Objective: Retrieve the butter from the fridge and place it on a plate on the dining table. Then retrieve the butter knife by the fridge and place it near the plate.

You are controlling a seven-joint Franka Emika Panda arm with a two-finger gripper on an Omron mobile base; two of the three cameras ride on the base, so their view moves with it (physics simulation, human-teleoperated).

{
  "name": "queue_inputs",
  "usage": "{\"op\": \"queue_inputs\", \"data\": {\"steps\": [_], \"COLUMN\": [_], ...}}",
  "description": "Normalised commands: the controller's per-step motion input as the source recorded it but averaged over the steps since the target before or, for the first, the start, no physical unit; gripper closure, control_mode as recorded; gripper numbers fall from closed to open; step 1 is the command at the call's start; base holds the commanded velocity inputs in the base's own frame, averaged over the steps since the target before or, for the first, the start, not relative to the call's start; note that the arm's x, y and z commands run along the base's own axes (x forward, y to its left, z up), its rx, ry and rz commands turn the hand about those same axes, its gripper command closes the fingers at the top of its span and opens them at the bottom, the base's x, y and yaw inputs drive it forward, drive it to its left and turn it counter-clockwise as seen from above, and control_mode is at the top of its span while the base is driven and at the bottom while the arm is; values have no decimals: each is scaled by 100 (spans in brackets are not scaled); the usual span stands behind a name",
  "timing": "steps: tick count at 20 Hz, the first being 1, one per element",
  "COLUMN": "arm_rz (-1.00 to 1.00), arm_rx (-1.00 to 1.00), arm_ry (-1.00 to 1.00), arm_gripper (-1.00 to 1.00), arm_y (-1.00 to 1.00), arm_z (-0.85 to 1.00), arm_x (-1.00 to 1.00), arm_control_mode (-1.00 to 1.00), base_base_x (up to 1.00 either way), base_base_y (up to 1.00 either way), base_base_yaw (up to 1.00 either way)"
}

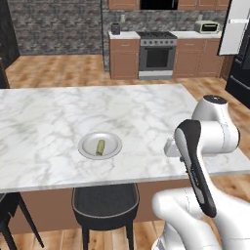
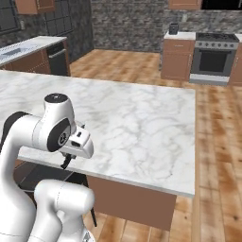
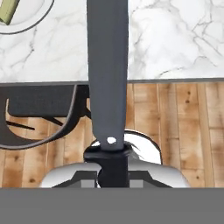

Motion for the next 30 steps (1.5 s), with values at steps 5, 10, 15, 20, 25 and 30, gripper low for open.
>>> {"op": "queue_inputs", "data": {"steps": [5,10,15,20,25,30], "arm_rz": [-2,-2,0,0,0,0], "arm_rx": [0,0,0,0,0,0], "arm_ry": [2,0,0,2,-2,-2], "arm_gripper": [100,100,100,100,100,100], "arm_y": [29,33,12,4,2,0], "arm_z": [0,-9,-45,-60,-58,-55], "arm_x": [100,99,98,83,92,83], "arm_control_mode": [-100,-100,-100,-100,-100,-100], "base_base_x": [0,0,0,0,0,0], "base_base_y": [0,0,0,0,0,0], "base_base_yaw": [0,0,0,0,0,0]}}
